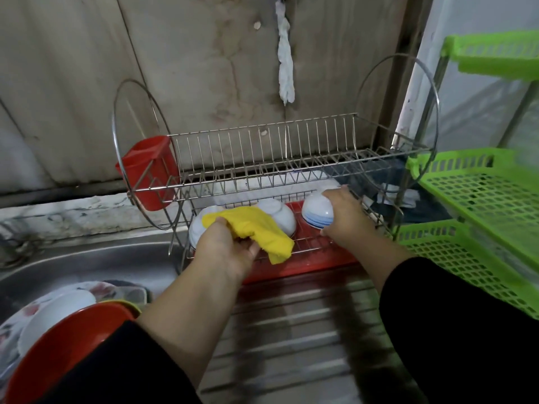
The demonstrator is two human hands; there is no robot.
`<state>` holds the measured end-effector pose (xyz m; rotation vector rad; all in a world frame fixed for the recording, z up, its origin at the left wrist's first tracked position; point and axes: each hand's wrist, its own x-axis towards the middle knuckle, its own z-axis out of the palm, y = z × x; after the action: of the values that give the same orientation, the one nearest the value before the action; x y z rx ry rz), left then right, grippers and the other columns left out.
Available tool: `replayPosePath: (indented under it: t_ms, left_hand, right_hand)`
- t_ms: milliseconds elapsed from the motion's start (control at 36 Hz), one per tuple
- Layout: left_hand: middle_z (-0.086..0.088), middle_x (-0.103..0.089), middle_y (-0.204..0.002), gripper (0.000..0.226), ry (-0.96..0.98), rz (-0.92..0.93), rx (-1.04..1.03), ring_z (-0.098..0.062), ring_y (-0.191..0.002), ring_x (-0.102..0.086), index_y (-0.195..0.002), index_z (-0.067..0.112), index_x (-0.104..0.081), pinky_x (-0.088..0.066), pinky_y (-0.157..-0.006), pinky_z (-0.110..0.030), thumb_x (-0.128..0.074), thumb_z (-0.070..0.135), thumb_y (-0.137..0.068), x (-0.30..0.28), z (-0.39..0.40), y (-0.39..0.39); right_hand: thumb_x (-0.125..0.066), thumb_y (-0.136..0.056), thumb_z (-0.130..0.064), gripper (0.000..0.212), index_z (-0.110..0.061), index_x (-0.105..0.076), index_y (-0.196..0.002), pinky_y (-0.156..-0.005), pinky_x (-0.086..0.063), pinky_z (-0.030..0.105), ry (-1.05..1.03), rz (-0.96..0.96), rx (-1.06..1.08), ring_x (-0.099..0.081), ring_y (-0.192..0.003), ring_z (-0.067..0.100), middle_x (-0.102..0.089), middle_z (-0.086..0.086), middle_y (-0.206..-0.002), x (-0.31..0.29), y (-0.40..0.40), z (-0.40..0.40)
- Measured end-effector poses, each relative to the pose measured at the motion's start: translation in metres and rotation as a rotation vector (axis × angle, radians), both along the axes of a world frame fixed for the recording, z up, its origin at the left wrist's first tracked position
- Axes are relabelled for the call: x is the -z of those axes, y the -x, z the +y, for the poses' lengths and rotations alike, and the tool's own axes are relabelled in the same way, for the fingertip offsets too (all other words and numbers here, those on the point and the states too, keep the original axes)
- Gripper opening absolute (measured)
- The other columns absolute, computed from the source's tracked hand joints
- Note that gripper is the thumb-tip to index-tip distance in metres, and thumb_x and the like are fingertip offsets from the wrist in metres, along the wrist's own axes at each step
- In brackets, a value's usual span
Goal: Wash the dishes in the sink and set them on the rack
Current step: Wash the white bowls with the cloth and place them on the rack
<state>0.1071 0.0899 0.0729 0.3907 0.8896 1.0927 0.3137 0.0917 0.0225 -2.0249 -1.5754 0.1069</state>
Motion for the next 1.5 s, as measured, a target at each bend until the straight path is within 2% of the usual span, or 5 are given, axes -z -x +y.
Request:
replayPosePath:
  t_ms: [611, 917, 1083, 1250, 1500]
  left_hand:
    - [-0.014, -0.059, -0.087, 0.043, 0.056, -0.134, -0.013, -0.022, -0.074, -0.058, -0.131, 0.003, -0.046, -0.045, -0.076, -0.04, -0.03, 0.033, -0.104, 0.009, -0.01, -0.003]
    - [-0.012, -0.063, -0.088, 0.033, 0.049, -0.238, 0.065, -0.018, -0.073, -0.06, -0.115, 0.006, -0.052, -0.054, -0.046, -0.025, -0.033, 0.03, -0.103, 0.009, -0.041, 0.005]
    - [-0.009, -0.066, -0.078, 0.031, -0.001, -0.214, 0.069, -0.015, -0.058, -0.064, -0.112, 0.007, -0.054, -0.05, -0.046, -0.02, -0.034, 0.029, -0.102, 0.005, -0.051, 0.034]
    - [-0.012, -0.064, -0.095, 0.032, -0.059, -0.06, 0.043, -0.02, -0.077, -0.061, -0.121, 0.008, -0.05, -0.054, -0.044, -0.025, -0.037, 0.028, -0.102, -0.004, -0.051, 0.079]
    - [-0.018, -0.058, -0.122, 0.032, -0.092, 0.079, 0.049, -0.026, -0.092, -0.06, -0.126, 0.003, -0.049, -0.053, -0.067, -0.036, -0.048, 0.015, -0.096, -0.019, -0.03, 0.185]
  right_hand:
    - [-0.057, -0.093, -0.019, 0.062, -0.013, -0.026, -0.147, -0.116, -0.008, 0.033, 0.116, 0.032, -0.025, -0.001, -0.147, 0.024, -0.015, 0.007, -0.158, 0.003, 0.016, -0.003]
    - [-0.041, -0.092, -0.059, 0.04, -0.025, -0.058, -0.101, -0.084, -0.048, 0.039, 0.202, 1.369, 0.006, -0.058, -0.102, 0.02, -0.063, 0.0, -0.106, -0.019, 0.099, -0.063]
    - [-0.058, -0.067, -0.065, 0.067, -0.022, -0.061, -0.118, -0.083, -0.049, 0.039, 0.331, 1.599, -0.103, -0.064, -0.102, 0.019, -0.069, 0.002, -0.112, -0.018, 0.121, -0.075]
    - [-0.056, -0.09, -0.031, 0.028, -0.005, -0.064, -0.096, -0.045, -0.052, 0.024, 0.238, 1.852, -0.247, -0.07, -0.058, 0.02, -0.073, 0.01, -0.076, -0.031, 0.156, -0.077]
    - [-0.053, -0.089, -0.019, 0.02, -0.003, -0.065, -0.094, -0.054, -0.057, 0.033, 0.256, 1.831, -0.369, -0.071, -0.065, 0.026, -0.073, 0.015, -0.083, -0.045, 0.249, -0.049]
